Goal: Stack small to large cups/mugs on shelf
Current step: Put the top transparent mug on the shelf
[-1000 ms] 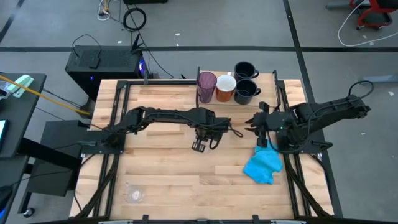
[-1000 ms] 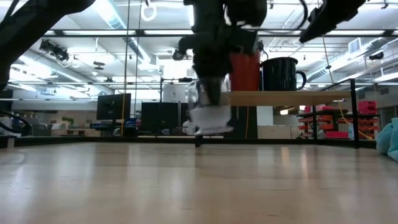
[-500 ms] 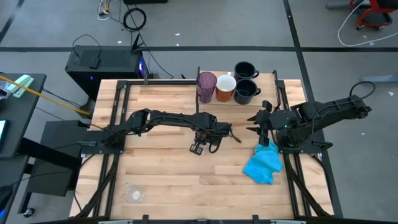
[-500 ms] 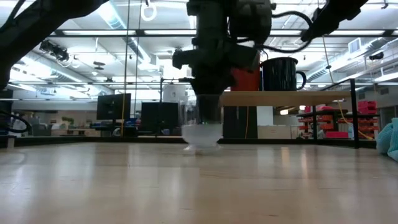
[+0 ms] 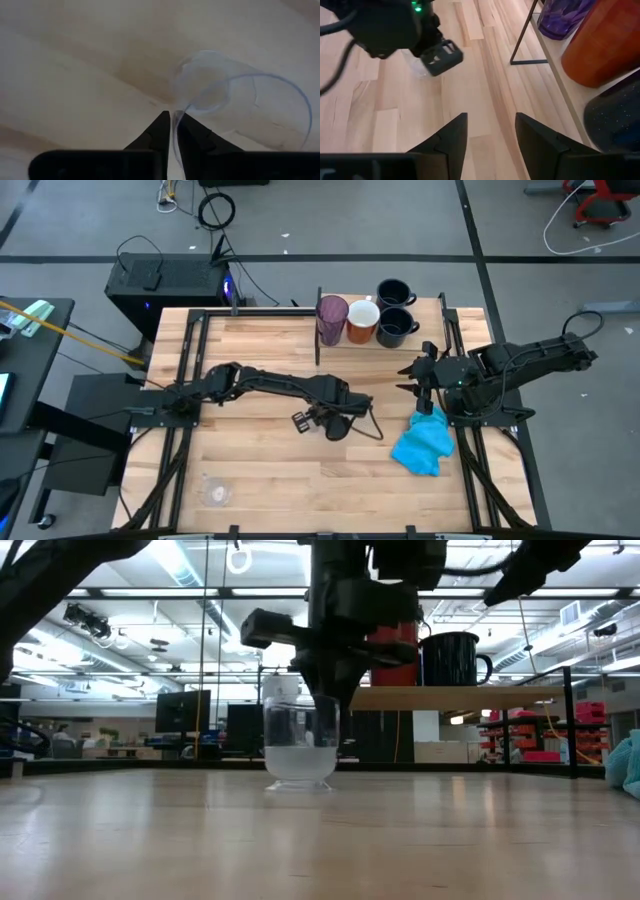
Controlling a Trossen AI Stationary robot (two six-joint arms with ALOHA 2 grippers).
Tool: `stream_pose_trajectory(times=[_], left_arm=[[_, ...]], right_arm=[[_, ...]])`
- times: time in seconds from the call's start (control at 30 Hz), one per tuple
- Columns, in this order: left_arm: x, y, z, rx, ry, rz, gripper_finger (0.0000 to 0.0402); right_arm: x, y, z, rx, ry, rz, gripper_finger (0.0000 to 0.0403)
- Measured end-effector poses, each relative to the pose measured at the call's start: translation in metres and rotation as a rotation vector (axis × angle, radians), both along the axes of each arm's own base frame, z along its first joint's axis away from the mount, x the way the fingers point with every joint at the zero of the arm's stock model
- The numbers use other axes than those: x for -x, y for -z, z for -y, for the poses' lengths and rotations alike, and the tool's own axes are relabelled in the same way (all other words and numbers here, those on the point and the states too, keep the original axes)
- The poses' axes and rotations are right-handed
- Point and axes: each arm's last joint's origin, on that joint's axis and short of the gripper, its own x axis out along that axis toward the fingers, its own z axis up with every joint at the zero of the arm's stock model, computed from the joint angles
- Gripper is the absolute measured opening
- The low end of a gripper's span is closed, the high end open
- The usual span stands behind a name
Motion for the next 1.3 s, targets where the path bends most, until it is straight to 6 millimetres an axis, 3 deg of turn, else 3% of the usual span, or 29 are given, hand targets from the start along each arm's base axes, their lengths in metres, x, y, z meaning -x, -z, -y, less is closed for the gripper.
stream_pose_trajectory(times=[0.3, 0.6, 0.73, 0.83, 1.07, 1.2, 1.3], left_arm=[[-0.002, 0.000, 0.009, -0.065, -0.011, 0.042, 0.0024], [-0.001, -0.003, 0.011, -0.117, -0.076, 0.050, 0.0159], [-0.001, -0.022, 0.012, -0.125, -0.136, 0.074, 0.0210], [-0.002, -0.042, 0.011, -0.111, -0.202, 0.130, 0.0227], [0.019, -0.065, -0.012, -0.150, -0.514, 0.090, 0.0214], [0.021, -0.058, -0.035, -0.147, -0.766, 0.065, 0.0188], [0.025, -0.043, -0.044, -0.159, -0.837, -0.001, 0.0167]], right_arm=[[0.000, 0.000, 0.000, -0.001, 0.000, 0.001, 0.0172], [0.000, 0.000, 0.000, -0.007, 0.005, 0.002, 0.0171], [0.000, 0.000, 0.000, -0.007, 0.005, 0.002, 0.0171], [0.000, 0.000, 0.000, -0.007, 0.005, 0.002, 0.0171], [0.000, 0.000, 0.000, -0.009, 0.007, 0.004, 0.0171], [0.000, 0.000, 0.000, -0.010, 0.006, 0.007, 0.0171], [-0.001, 0.000, 0.000, -0.012, 0.005, 0.009, 0.0171]])
